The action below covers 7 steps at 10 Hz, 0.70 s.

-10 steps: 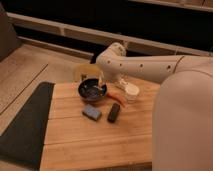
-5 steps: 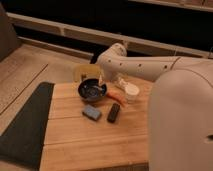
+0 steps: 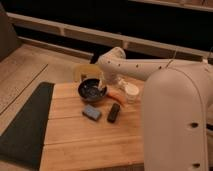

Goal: Drag the ceramic bowl in a circle

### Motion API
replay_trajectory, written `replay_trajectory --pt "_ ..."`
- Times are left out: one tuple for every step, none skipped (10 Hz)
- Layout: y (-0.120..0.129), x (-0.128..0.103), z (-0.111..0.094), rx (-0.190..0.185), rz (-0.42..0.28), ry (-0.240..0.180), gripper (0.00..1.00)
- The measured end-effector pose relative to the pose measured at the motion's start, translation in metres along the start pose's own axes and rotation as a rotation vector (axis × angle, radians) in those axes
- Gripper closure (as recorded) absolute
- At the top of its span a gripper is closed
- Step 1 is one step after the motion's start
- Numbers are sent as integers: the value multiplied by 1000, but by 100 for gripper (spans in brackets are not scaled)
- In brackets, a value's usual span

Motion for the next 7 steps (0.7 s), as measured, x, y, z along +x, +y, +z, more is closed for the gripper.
replay_trajectory --pt "0 -1 8 -5 5 22 35" --pt "-7 -5 22 2 11 56 35" --pt "-8 -13 34 11 5 83 35" --pt "-8 -20 41 17 -2 94 35" --pt "-3 -28 51 22 -14 108 35" --pt "1 -37 63 21 -23 124 35" --pt "5 -39 73 18 -26 145 35"
